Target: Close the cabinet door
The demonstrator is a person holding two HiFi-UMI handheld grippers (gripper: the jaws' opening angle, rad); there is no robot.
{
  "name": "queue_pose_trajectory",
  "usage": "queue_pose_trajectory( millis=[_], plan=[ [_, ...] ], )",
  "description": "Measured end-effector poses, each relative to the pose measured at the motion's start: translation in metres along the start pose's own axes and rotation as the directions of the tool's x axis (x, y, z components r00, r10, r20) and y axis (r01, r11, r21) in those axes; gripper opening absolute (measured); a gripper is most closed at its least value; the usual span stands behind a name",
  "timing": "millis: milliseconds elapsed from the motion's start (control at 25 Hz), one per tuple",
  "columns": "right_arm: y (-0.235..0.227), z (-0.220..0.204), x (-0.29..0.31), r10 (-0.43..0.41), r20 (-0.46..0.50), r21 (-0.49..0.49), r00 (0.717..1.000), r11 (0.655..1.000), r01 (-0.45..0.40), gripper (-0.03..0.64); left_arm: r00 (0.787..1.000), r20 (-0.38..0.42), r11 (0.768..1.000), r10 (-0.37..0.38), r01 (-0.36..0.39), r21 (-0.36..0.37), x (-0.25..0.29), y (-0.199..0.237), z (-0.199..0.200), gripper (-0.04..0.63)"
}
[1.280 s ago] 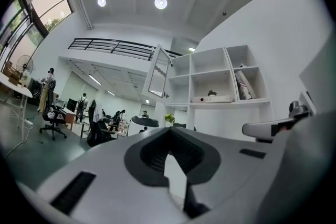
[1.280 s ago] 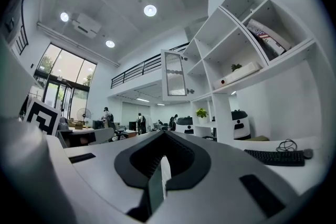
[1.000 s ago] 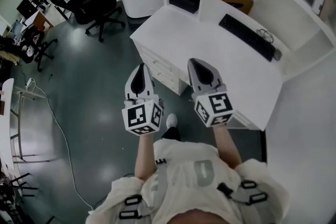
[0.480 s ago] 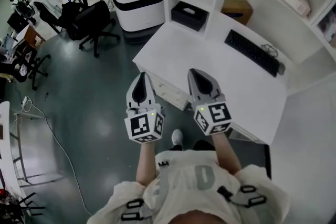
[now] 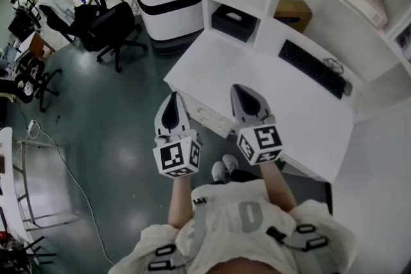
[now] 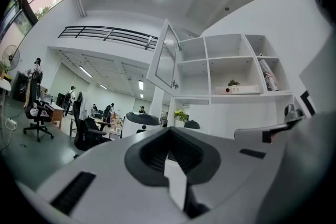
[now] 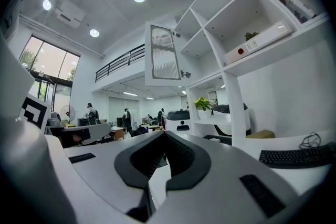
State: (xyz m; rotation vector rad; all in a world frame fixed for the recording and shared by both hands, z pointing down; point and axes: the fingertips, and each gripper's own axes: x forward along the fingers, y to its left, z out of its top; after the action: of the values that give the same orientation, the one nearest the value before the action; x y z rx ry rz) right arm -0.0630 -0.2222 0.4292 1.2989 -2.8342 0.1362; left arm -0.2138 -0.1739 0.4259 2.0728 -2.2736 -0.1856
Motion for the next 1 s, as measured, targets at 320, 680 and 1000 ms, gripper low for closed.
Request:
queue_pose_trajectory(
  millis=[320,680,1000],
  plan=[
    [-0.004,0.008,0.022,0.055,0.020,0.003,0.998,0.998,-0.055,0.003,0.998,0.031,0.998,0.058,-0.059,0.021,0.009,0.008,0.015,0.005],
    [0.002,0.007,0.044,0.185,-0.026,-0.046,0.982,0.981,-0.186,0.135,0.993,0.048,0.993,0.112,-0.113,0.021,0.017,0.009,0.020,0.005],
    [0.001,-0.011,0.057,0.227,-0.081,0.042,0.970,0.974,-0.225,0.298,0.989,0.044,0.989,0.144,-0.145,0.022,0.019,0.011,0.020,0.005]
  ],
)
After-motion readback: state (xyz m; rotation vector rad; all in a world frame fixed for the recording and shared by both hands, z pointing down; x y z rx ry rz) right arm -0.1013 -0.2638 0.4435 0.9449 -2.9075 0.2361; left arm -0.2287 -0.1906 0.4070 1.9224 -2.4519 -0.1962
